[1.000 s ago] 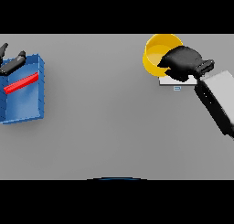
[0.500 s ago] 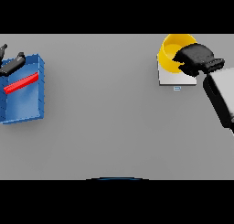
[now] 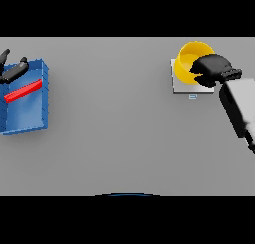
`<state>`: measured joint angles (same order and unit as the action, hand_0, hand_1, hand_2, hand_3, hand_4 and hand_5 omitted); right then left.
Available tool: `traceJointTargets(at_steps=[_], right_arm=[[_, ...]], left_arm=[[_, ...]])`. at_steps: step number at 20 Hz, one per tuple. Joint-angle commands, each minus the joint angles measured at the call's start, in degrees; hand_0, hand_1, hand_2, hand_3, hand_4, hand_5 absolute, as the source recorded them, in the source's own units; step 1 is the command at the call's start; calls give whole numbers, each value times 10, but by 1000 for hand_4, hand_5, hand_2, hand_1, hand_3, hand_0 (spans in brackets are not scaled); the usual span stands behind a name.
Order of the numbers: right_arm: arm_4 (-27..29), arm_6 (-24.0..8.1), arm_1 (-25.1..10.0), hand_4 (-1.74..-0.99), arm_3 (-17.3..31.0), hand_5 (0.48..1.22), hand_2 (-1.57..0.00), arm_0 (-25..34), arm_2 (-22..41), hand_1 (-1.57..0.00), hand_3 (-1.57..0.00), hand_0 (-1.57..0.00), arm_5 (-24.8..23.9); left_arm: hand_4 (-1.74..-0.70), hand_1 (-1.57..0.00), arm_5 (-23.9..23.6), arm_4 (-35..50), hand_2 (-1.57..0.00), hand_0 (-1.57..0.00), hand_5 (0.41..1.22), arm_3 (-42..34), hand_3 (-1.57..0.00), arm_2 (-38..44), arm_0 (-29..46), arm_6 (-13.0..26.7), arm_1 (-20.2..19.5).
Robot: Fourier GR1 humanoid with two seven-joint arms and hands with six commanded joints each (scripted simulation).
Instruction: Pick up the red beaker and tilt it to pour out 1 green nut into yellow bowl. Pick up the yellow bowl and place it on the metallic measuring scale.
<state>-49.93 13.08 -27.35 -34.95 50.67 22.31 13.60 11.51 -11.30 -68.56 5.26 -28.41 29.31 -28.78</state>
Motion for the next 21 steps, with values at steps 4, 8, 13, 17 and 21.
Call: traceJointTargets(at_steps=[4, 8, 13, 17, 21], right_arm=[[-2, 8, -2, -1741, 3, 1221, -1437, -4, -6, -1496, -1249, -1565, 4], [10, -2, 2, -1559, 10, 1014, -848, -2, -20, -958, -688, -1147, 20], [25, -14, 1, -1476, -2, 847, -300, -2, -29, -380, -258, -387, 51], [13, -14, 2, -1422, 14, 811, -122, 2, -19, -155, -105, -158, 51], [10, -16, -1, -1390, 8, 779, -50, -2, -12, -63, -42, -64, 63]], left_arm=[[-838, 1, 0, -3, 1, 1, 779, -6, 1, -1, -1, 11, -3], [-834, 1, -3, -1, 1, 1, 771, -2, 1, 0, -3, 4, 2], [-831, 1, -1, 1, 1, 1, 754, 2, 1, 3, -3, 3, 0], [-836, 1, 0, 4, 1, 1, 753, -8, 1, 4, 6, 4, -2], [-833, 1, 1, 3, 1, 1, 760, -15, 1, -2, 7, 3, 2]])
